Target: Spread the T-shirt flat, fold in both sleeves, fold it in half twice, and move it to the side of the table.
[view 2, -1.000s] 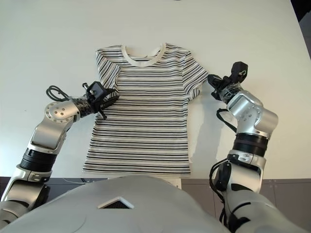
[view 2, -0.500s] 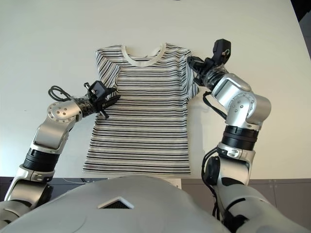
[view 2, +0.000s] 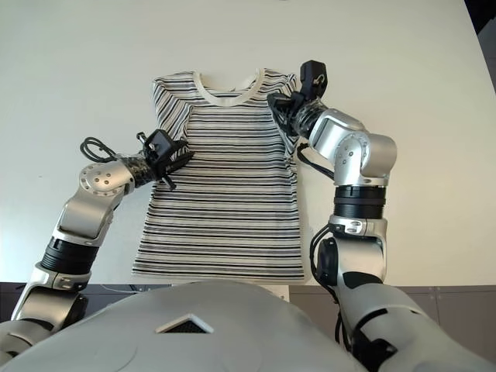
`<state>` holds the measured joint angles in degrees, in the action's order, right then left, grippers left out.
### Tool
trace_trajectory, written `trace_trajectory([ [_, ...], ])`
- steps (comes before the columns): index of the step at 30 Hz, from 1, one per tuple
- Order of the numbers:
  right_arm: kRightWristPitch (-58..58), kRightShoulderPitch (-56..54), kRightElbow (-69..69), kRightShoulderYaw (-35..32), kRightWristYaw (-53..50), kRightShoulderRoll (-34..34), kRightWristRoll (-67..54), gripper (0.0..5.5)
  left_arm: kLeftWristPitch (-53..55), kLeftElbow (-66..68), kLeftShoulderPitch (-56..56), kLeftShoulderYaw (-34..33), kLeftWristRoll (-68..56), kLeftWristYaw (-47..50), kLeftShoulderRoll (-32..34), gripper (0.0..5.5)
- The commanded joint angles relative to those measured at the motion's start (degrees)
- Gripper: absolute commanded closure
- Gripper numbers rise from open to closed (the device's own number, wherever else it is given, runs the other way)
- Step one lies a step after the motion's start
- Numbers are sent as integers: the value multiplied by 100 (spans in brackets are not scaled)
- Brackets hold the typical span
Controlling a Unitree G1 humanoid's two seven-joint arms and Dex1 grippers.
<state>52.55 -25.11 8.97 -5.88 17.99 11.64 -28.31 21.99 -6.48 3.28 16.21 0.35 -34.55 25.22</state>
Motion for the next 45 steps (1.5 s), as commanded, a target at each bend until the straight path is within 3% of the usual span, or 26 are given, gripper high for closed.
trace_trajectory([
  [1, 9, -111, -97, 45, 197, -22, -57, 514, 42, -49, -10, 37, 81, 33, 1, 421],
  [2, 48, -116, -163, 38, 246, -24, -103, 493, 42, -44, -20, 41, 88, 40, -1, 421],
  [8, 348, -55, -594, -96, 342, 171, -268, 493, 46, -42, -23, 19, 106, 80, -39, 421],
  [15, -17, 1552, -2212, 126, 1221, 1461, -74, 493, -453, -589, -337, -354, 67, -254, 601, 421],
  [18, -1190, 2872, -3222, 288, 1969, 2429, 535, 493, -1075, -904, -897, -790, -25, -554, 1178, 421],
  [23, -3773, 5449, -4185, -227, 3005, 3582, 1825, 493, -3587, -648, -2600, -1823, 165, -1098, 2380, 421],
  [25, -4697, 5980, -4158, -144, 3112, 3644, 2242, 493, -4398, -476, -2890, -1821, 312, -1187, 2580, 421],
  [29, -5609, 6246, -4027, 214, 3178, 3554, 2599, 493, -4781, -571, -3039, -1601, 185, -1234, 2434, 421],
  [34, -6939, 6896, -3495, -275, 3282, 3886, 3064, 493, -6370, 129, -3538, -2043, 402, -1393, 3098, 421],
  [40, -7382, 6731, -2892, -419, 2993, 3758, 3337, 493, -8757, 1367, -3531, -2000, 1558, -1121, 3669, 421],
  [42, -7433, 6653, -2788, -363, 2900, 3725, 3447, 493, -9075, 1427, -3506, -1867, 1771, -1033, 3676, 421],
  [45, -7508, 6541, -2648, -317, 2815, 3730, 3513, 491, -9265, 1473, -3470, -1701, 2046, -887, 3631, 376],
])
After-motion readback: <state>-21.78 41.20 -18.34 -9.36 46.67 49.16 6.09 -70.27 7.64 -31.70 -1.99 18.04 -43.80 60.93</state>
